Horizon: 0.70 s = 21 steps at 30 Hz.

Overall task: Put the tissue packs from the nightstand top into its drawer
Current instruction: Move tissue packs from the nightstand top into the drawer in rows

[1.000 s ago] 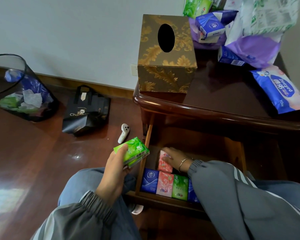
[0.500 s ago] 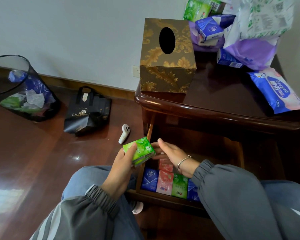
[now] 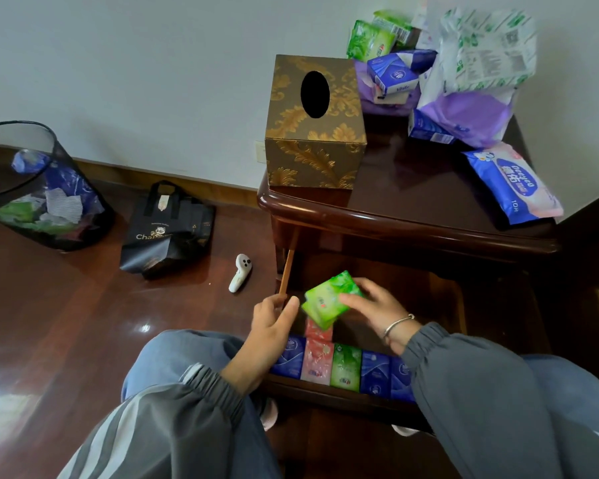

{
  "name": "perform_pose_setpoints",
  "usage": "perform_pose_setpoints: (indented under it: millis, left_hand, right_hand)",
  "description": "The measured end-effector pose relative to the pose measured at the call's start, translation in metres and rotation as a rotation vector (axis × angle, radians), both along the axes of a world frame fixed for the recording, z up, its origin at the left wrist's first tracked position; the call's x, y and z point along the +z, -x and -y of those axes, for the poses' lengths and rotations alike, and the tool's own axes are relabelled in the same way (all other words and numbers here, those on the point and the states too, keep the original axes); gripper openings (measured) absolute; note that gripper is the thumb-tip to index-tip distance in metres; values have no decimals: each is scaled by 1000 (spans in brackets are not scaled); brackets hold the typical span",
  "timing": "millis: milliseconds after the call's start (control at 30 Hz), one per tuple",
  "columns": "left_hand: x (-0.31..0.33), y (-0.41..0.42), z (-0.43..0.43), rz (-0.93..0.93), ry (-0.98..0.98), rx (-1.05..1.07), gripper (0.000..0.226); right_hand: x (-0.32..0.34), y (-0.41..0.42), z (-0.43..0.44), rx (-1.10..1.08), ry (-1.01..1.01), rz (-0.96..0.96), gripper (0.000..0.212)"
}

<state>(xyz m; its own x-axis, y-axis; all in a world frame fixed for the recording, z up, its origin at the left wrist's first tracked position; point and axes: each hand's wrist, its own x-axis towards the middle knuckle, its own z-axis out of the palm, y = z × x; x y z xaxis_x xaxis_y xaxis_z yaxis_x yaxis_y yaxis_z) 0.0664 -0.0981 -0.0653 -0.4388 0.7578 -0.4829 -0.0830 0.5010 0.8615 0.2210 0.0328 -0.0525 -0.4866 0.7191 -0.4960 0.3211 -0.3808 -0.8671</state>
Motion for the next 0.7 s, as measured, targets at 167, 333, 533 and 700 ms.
perform_pose_setpoints:
  millis: [167, 333, 533, 700]
  left_hand:
    - [-19, 13, -1, -165, 258, 14, 59]
    - [-27, 5, -3, -132, 274, -46, 17]
    - [-25, 4, -3, -163, 267, -97, 18]
    - [-28, 5, -4, -161, 256, -101, 10]
  right_hand:
    - [-34, -45, -39, -1, -153, 289, 32]
    - [-63, -43, -55, 209, -248, 473, 54]
    - [-86, -24, -50, 583, -321, 656, 51]
    - [-94, -23, -35, 564, -352, 629, 50]
